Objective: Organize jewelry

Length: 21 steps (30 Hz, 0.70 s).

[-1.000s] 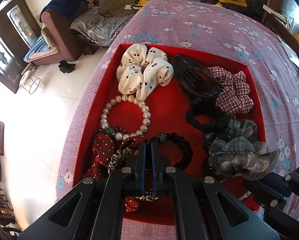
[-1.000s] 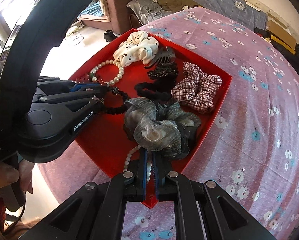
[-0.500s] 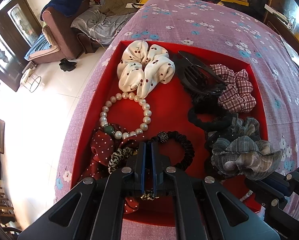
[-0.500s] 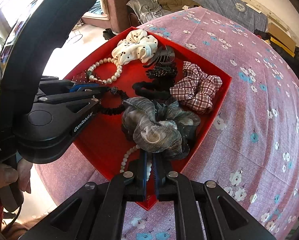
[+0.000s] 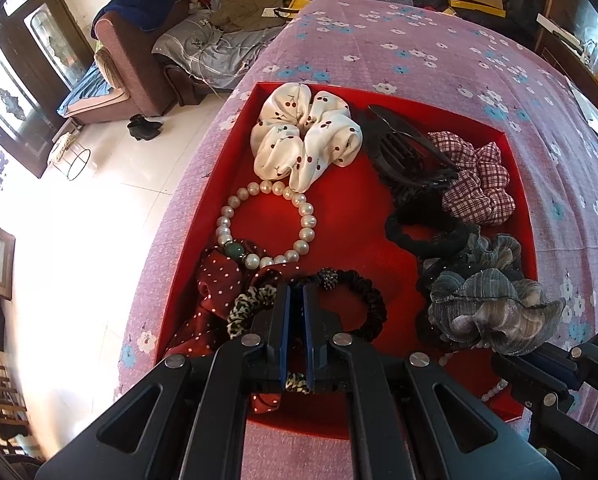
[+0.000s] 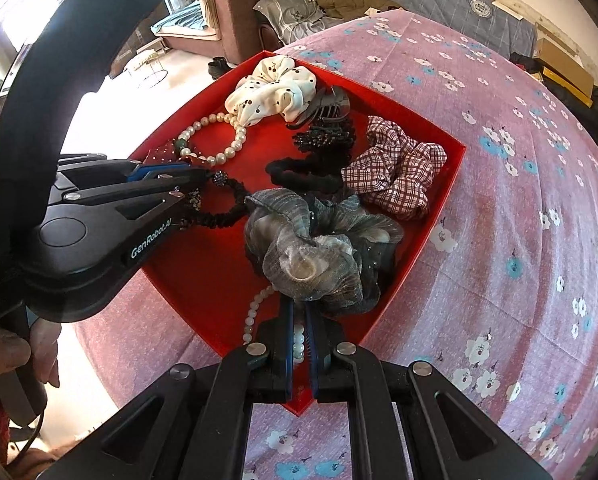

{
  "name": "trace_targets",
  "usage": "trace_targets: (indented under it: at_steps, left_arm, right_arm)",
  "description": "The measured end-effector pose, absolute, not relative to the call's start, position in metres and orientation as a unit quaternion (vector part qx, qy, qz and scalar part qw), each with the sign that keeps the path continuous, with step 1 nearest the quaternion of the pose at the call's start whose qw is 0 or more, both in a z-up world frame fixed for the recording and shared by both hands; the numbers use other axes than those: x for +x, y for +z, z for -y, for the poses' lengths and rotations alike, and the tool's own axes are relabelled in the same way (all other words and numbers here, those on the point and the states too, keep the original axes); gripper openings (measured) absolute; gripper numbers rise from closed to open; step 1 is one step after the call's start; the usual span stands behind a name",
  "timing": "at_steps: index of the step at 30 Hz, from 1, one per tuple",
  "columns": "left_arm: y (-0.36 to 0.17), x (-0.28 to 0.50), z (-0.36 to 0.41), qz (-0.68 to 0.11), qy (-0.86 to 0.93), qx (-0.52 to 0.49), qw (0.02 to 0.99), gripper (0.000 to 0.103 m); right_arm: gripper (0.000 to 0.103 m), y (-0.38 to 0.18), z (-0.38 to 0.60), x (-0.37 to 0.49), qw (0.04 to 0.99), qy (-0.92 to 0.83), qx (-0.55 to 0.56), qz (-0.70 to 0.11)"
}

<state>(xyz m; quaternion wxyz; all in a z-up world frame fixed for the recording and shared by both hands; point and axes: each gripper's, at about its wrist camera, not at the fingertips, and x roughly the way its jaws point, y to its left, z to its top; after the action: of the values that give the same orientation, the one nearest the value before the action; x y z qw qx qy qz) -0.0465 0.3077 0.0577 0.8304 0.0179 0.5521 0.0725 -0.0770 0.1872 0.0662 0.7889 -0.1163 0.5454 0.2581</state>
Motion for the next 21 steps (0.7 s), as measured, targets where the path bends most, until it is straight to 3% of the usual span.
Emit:
trace_targets:
  at_steps: [4,7,8,16,21]
  left_arm:
    - [0.063,-0.05,-0.311,-0.548,0.079,0.01,0.833,0.011]
    - [0.07,-0.054,-0.315,-0.54,0.085,-0.005,0.837,0.022]
    - [0.072,-0.054,-0.316,-0.538,0.087,-0.008,0.838,0.025]
    - [0.096,-0.062,-0.319,-0.511,0.108,-0.033,0.852,0.05]
    - [0.111,-0.069,-0.315,-0.493,0.124,-0.042,0.86,0.062]
  right_arm:
    - [0.011,0.066,-0.184,-0.076,0.786,0.259,-0.101,-0.553]
    - [0.032,0.067,-0.18,-0.077,0.787,0.26,-0.09,-0.552]
    - [0.035,0.068,-0.18,-0.077,0.789,0.26,-0.089,-0.549]
    - [0.035,0.076,-0.176,-0.082,0.794,0.27,-0.084,-0.538]
    - [0.041,0.082,-0.168,-0.087,0.8,0.272,-0.078,-0.529]
